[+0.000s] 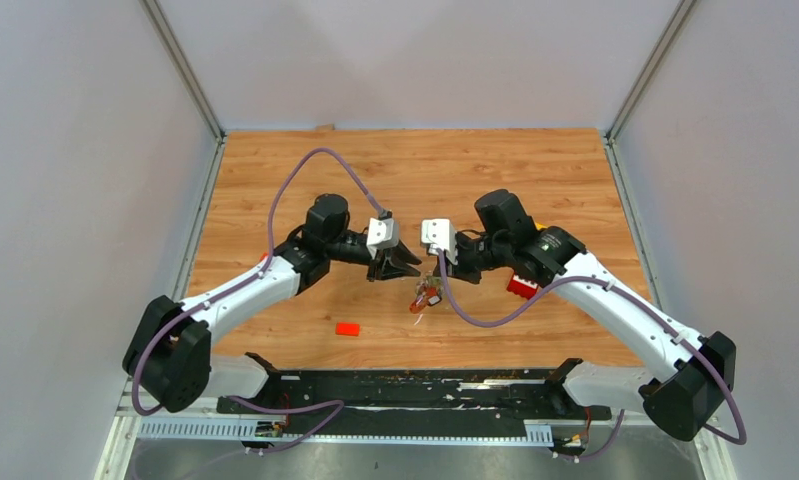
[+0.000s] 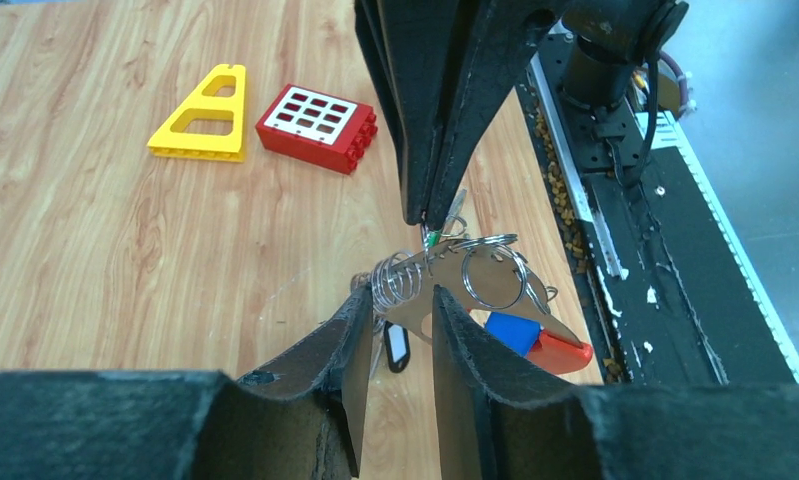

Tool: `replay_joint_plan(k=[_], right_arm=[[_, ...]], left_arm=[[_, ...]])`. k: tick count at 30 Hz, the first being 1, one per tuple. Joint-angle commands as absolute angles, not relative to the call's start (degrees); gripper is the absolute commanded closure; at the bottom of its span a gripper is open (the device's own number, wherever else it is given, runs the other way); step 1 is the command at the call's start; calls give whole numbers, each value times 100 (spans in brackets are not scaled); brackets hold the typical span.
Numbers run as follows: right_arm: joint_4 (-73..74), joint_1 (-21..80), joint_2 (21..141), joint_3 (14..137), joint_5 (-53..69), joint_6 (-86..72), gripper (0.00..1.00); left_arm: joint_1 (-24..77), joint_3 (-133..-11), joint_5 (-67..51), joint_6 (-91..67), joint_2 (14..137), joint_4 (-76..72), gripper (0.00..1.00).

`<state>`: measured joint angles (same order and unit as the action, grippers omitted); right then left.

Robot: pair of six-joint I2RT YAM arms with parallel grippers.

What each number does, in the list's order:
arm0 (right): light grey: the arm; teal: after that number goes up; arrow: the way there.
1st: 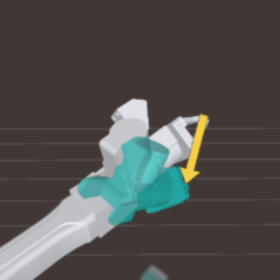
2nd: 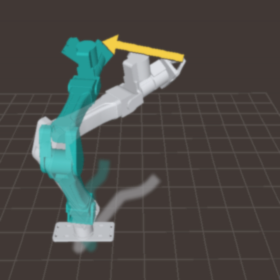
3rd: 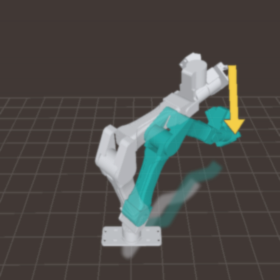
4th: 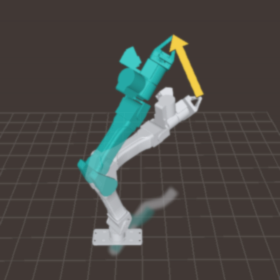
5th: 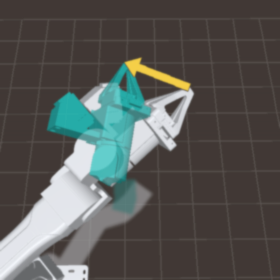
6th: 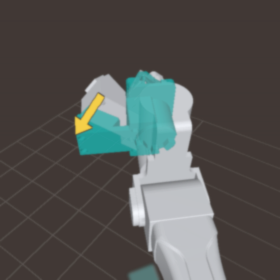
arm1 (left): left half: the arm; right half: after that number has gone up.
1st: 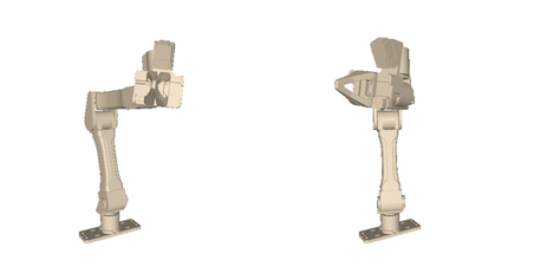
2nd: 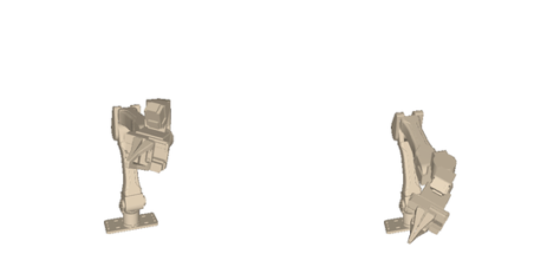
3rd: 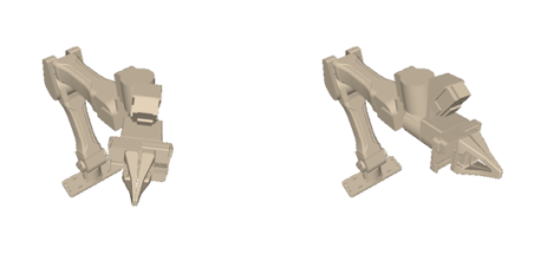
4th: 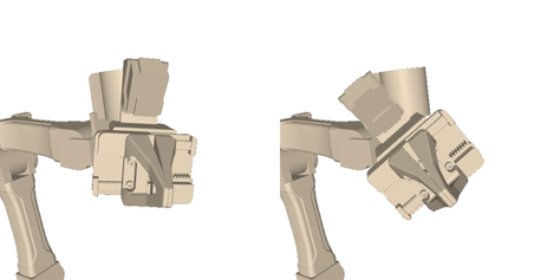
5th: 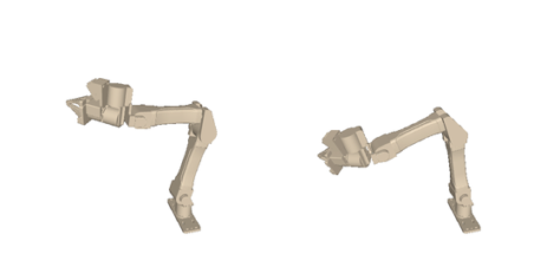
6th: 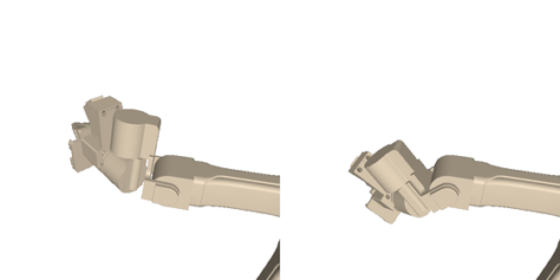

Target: Put the keys on the keyring

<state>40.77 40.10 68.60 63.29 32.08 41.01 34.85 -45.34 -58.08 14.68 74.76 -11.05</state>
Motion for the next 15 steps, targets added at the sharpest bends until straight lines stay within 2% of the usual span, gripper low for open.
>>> replay_joint_plan(k=[1, 15], right_arm=[[3867, 4043, 6671, 6394, 3407, 4358, 100], [3570, 4044, 6583, 6103, 3582, 4335, 100]], left_arm=[[3628, -4876, -5954, 2118, 7592, -607, 64], [3902, -4549, -5635, 1210, 7778, -1823, 68]])
